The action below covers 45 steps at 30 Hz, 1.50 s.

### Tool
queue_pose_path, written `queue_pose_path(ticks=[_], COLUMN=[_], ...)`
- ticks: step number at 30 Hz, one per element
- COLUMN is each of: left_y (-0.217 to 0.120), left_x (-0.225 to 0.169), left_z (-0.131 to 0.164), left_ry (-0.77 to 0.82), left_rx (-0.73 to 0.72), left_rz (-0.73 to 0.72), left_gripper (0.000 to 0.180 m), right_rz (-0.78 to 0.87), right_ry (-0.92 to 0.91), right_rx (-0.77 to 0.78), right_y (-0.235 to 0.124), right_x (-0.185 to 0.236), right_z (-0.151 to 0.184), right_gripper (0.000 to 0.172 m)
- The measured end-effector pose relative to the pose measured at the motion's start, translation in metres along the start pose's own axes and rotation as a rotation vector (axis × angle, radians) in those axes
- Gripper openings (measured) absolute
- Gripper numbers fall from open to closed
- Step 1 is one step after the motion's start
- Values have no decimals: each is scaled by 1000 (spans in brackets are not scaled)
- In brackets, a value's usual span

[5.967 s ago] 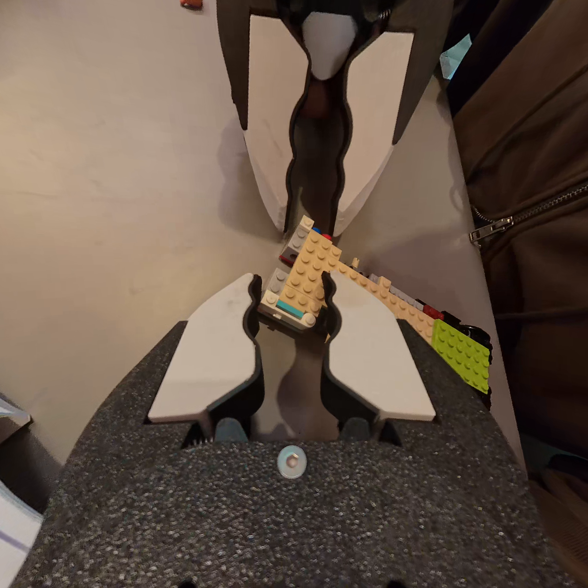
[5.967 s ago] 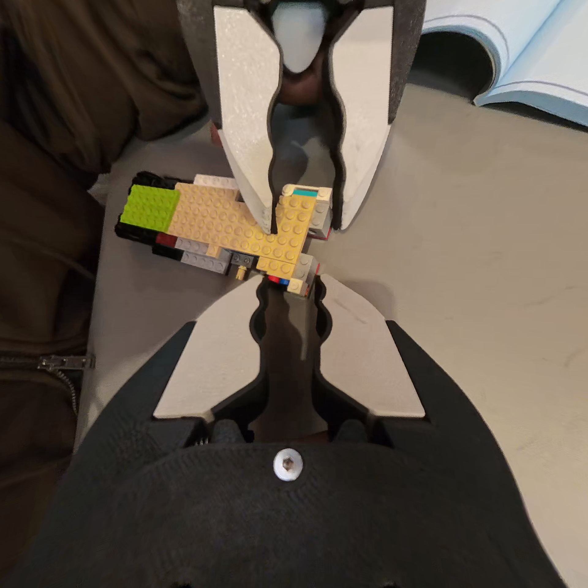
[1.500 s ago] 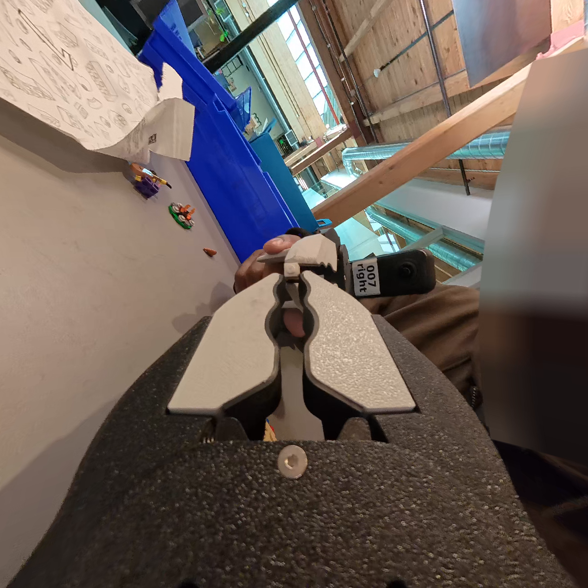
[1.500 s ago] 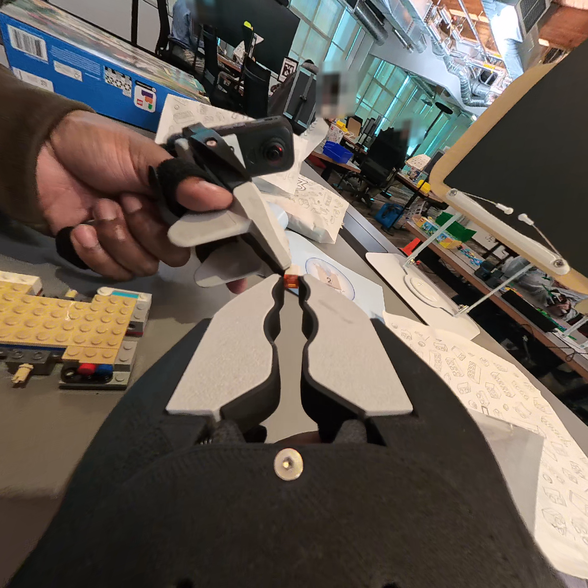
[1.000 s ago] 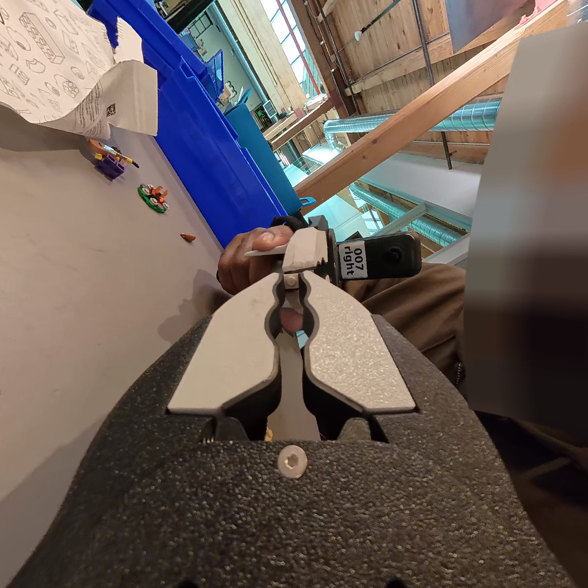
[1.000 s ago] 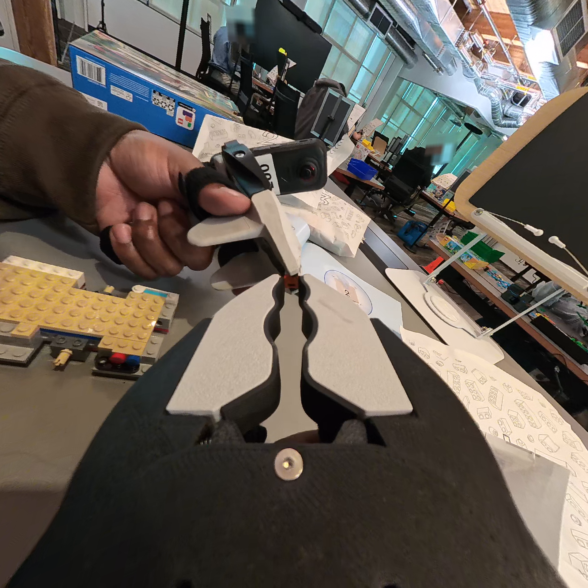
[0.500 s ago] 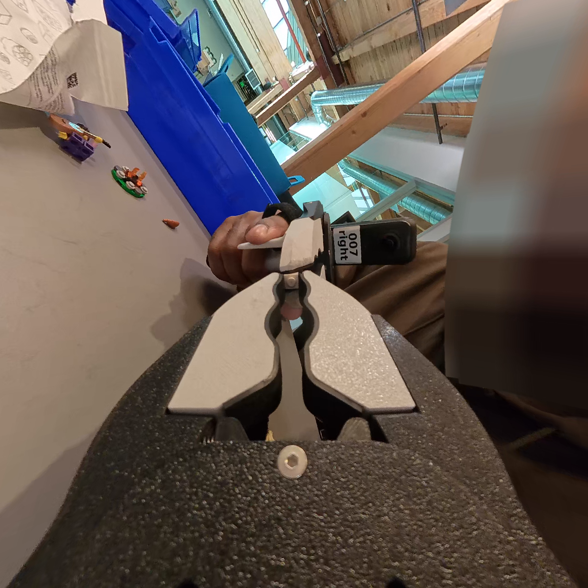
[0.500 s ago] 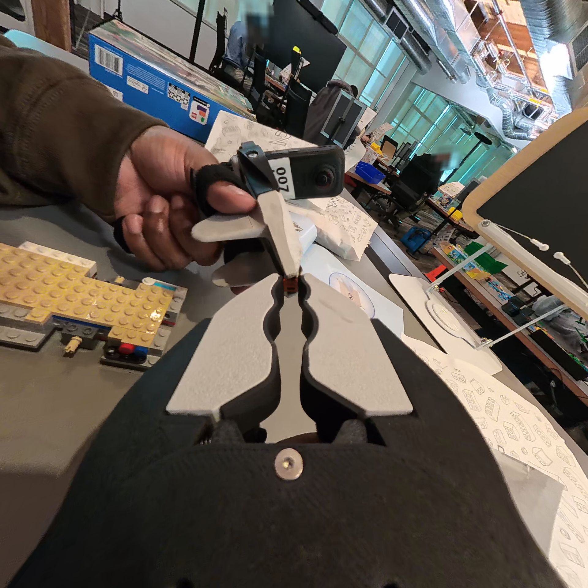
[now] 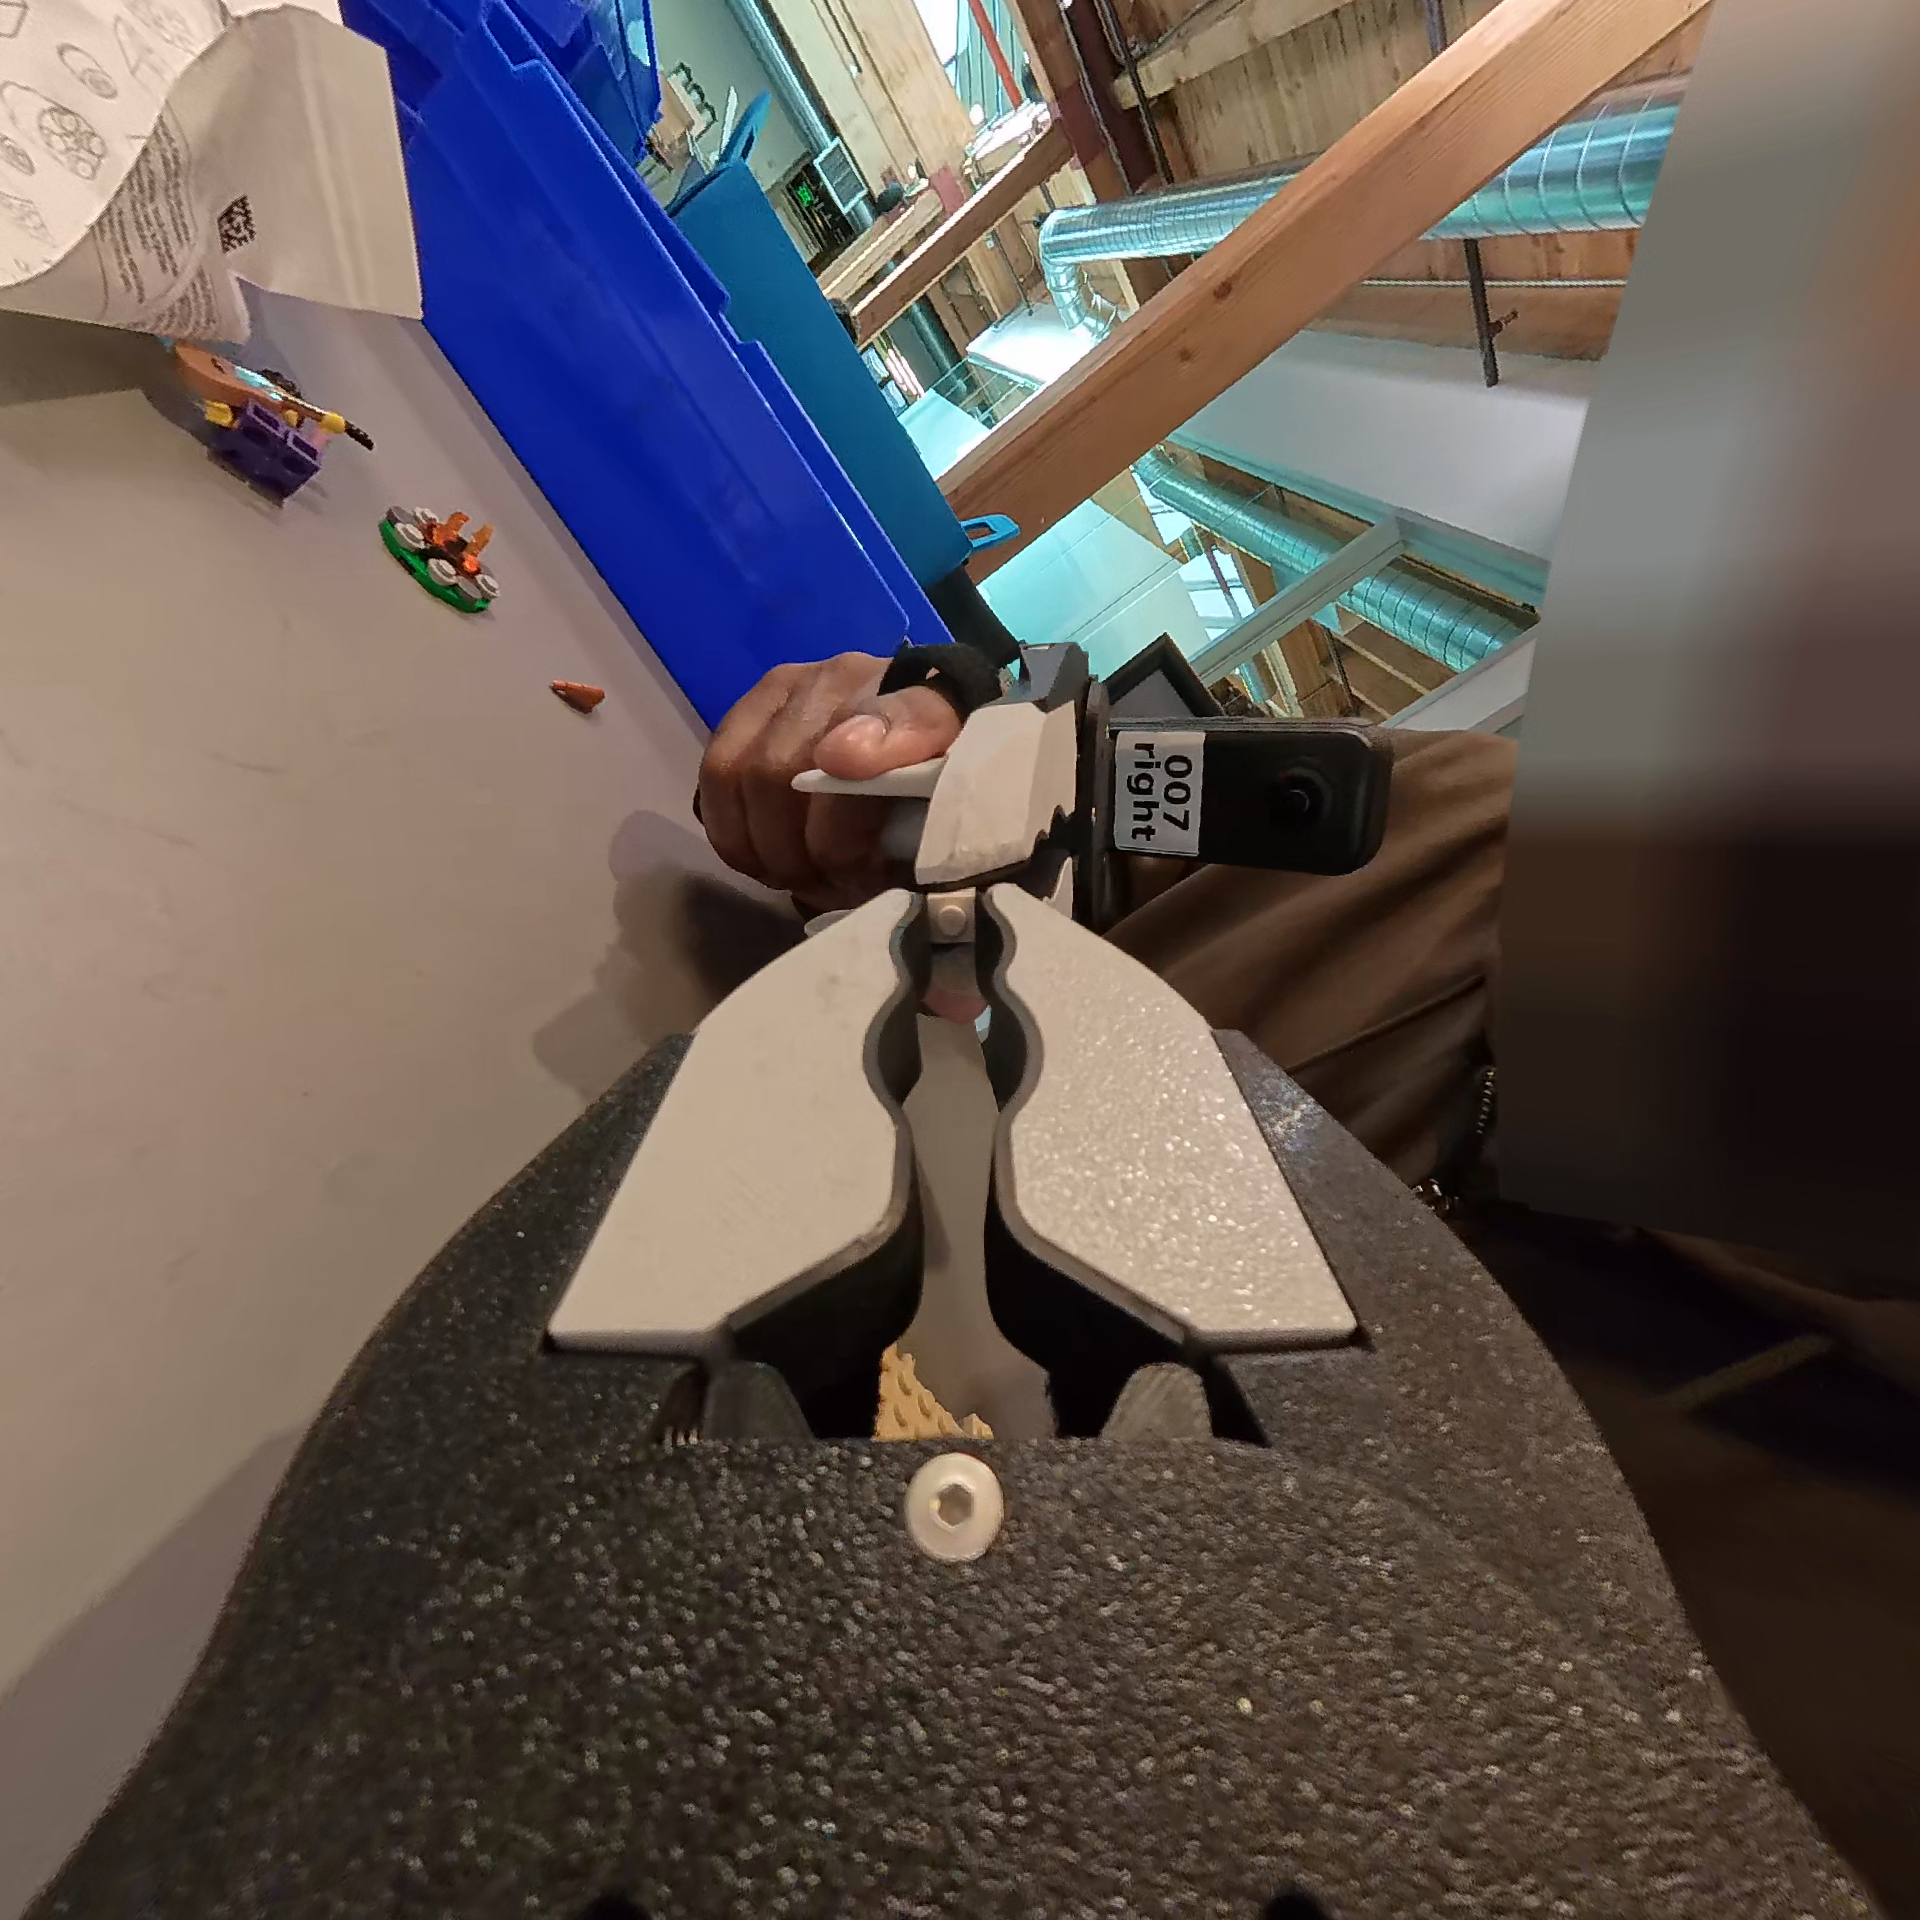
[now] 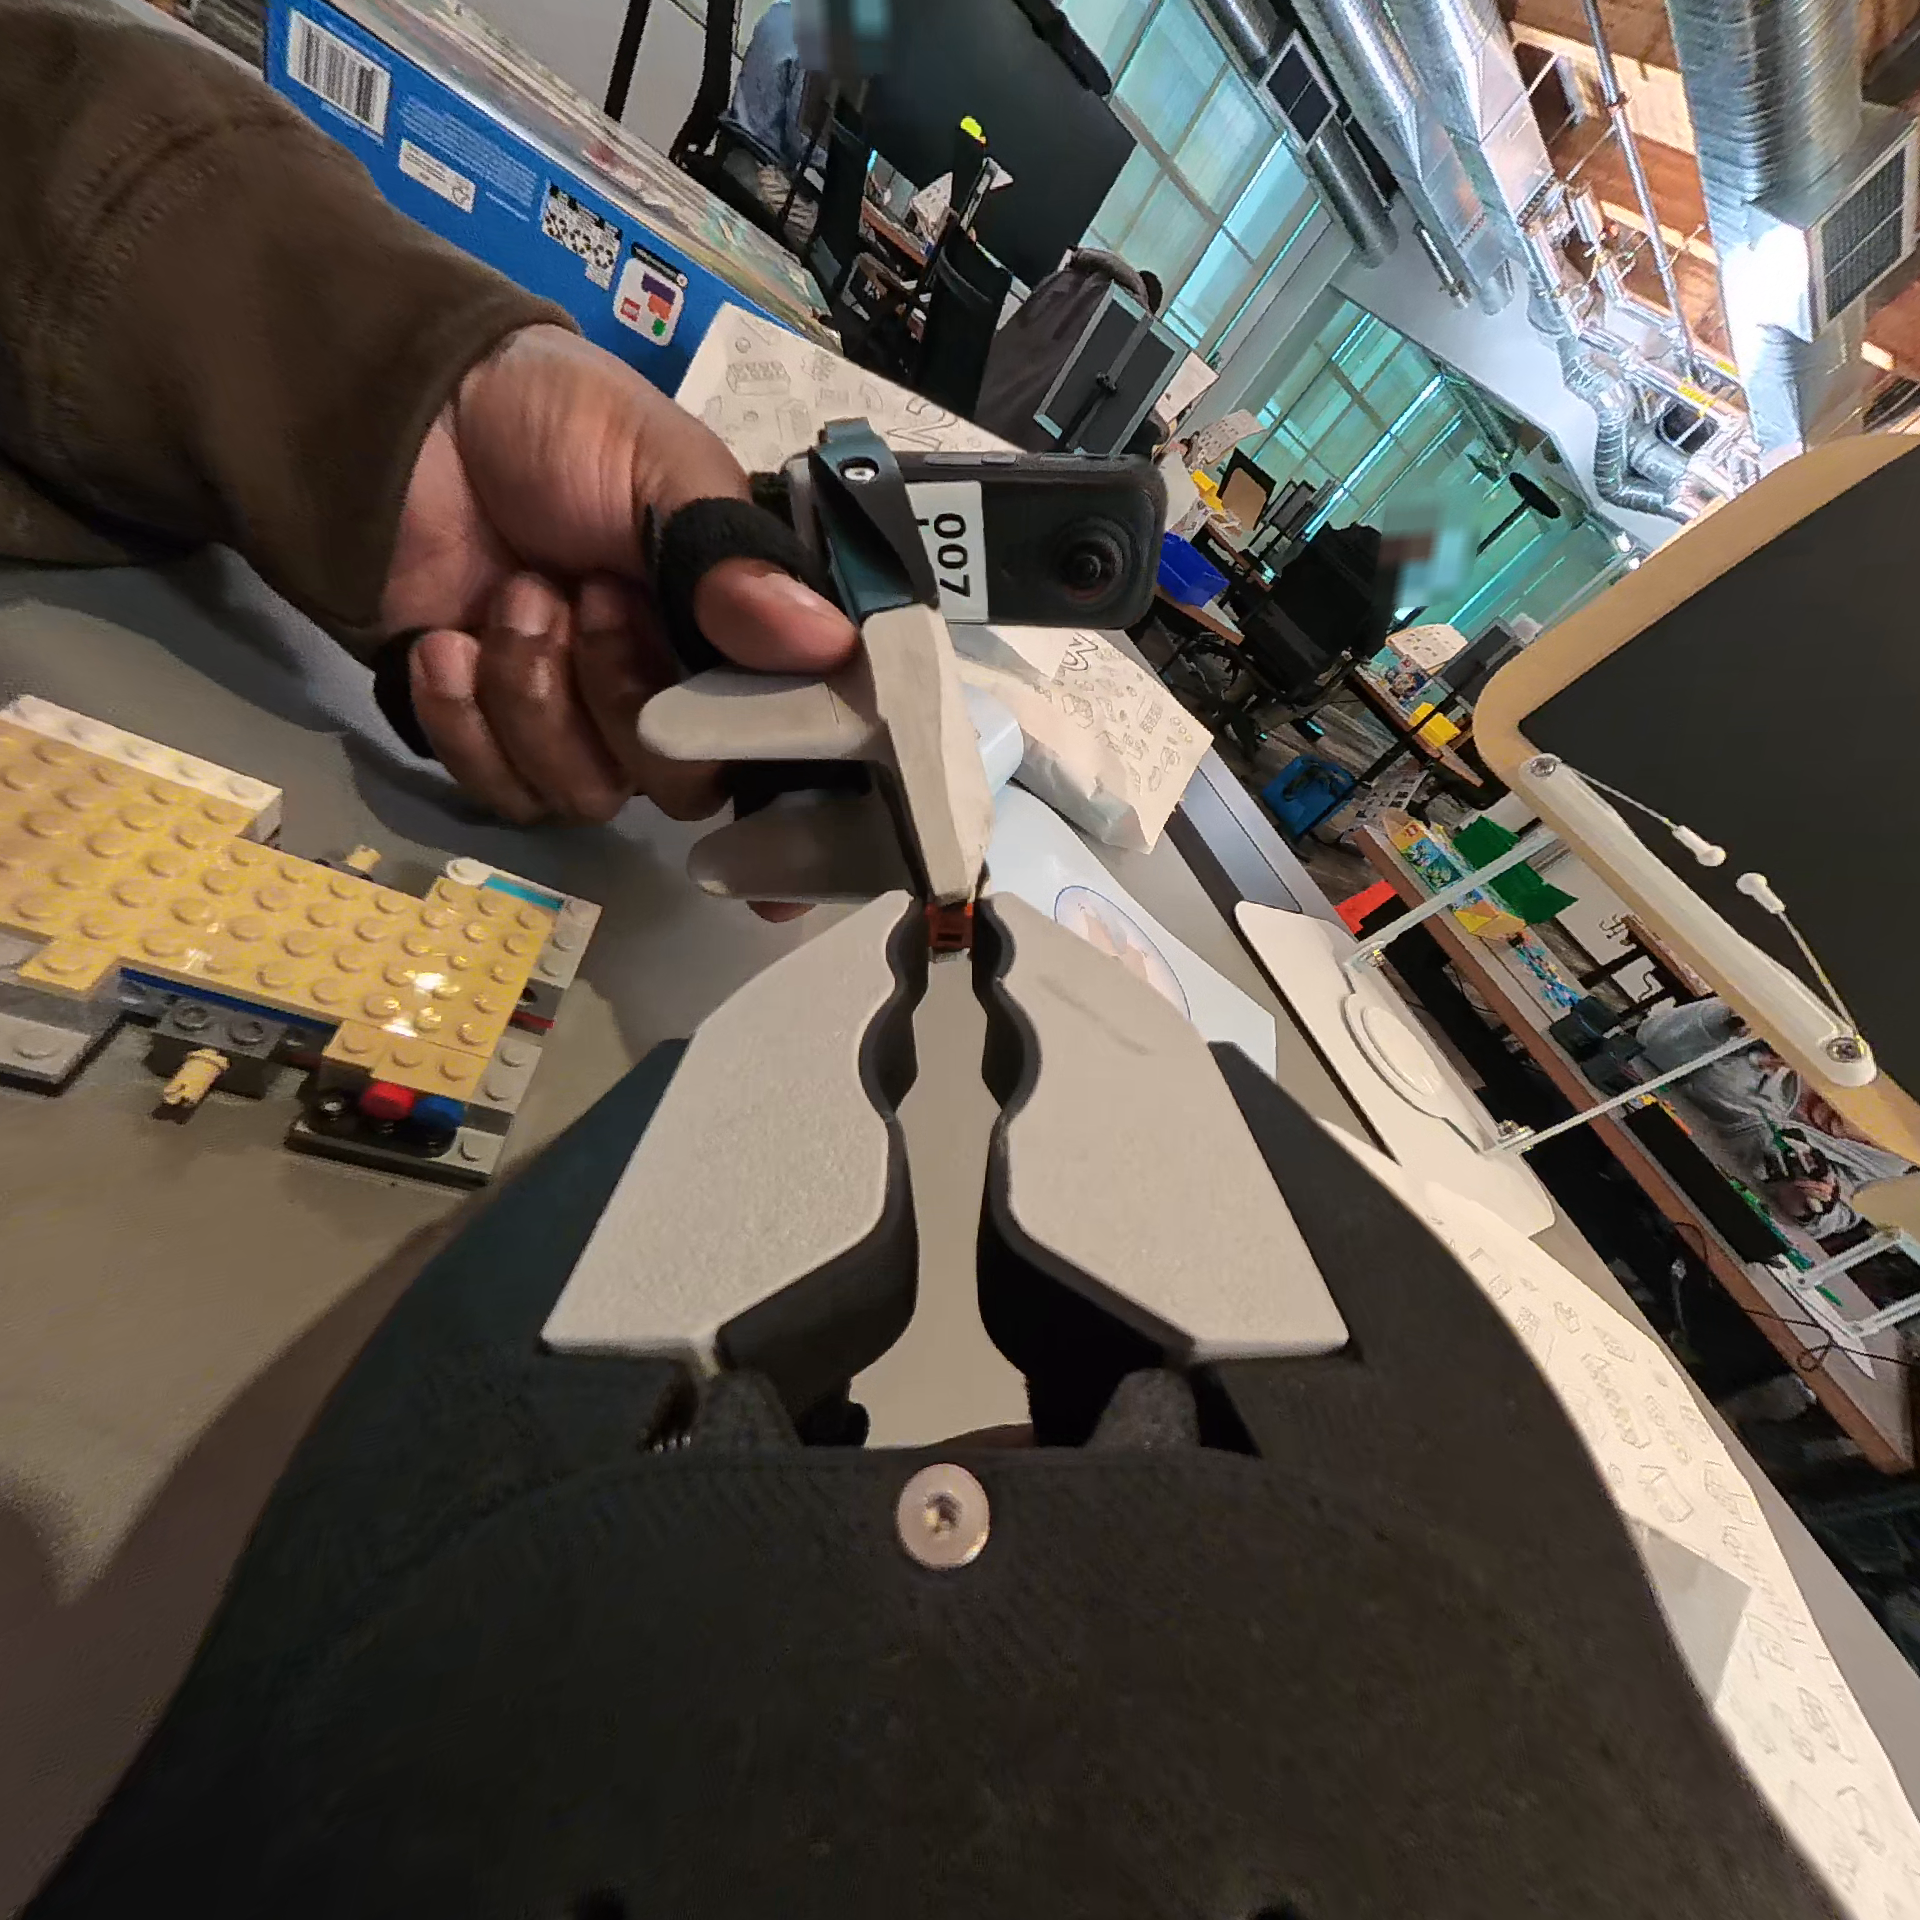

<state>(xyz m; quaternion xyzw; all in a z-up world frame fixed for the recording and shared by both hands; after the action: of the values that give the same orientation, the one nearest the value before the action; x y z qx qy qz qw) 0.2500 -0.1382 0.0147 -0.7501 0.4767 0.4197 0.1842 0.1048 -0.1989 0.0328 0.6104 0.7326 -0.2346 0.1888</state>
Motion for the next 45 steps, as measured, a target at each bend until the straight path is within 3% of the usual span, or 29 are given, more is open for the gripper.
queue_pose_path(ticks=[10,13,19,23,27,32,35,37,40,45], left_y=[2,-44,-32,-33,-25,16,52,82,137,224], left_x=[-4,-6,-14,-14,-23,-35,-53,-66,-77,-66], left_z=[0,-19,-16,-18,-17,-19,-35,-53,-78,-98], left_ry=[37,49,169,219,291,365,451,515,595,574], left_rx=[32,-189,-62,-49,-7,132,232,289,341,372], left_rz=[-19,-86,-155,-216,-213,-156,-161,-168,-135,-72], left_gripper=[7,7,7,7,7,7,7,7,7,7], right_rz=[26,87,101,166,302,572,769,842,863,835], right_ry=[-47,-2,25,154,392,617,654,720,824,893], right_rx=[-14,-48,-28,67,67,84,282,409,465,390], right_y=[-5,-17,-15,-24,-63,-149,-202,-227,-248,-260], right_x=[2,-12,-7,-10,-26,-68,-97,-109,-114,-104], right_z=[-1,4,2,-3,-28,-45,-19,3,24,28], right_gripper=[8,8,8,8,8,8,8,27,44,48])
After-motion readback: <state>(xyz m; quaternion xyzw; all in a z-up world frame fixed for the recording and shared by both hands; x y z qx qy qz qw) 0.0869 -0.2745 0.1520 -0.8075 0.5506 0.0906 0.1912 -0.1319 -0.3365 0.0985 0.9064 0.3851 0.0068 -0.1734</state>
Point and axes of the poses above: each gripper's, where its closed fingertips meet, y out along the fingers, z out of its underside, x = y × z across the jaws, the point moved 9 cm from there along -y, back along the fingers, and after that the axes turned 3 degrees about z, right-handed, at the moved point
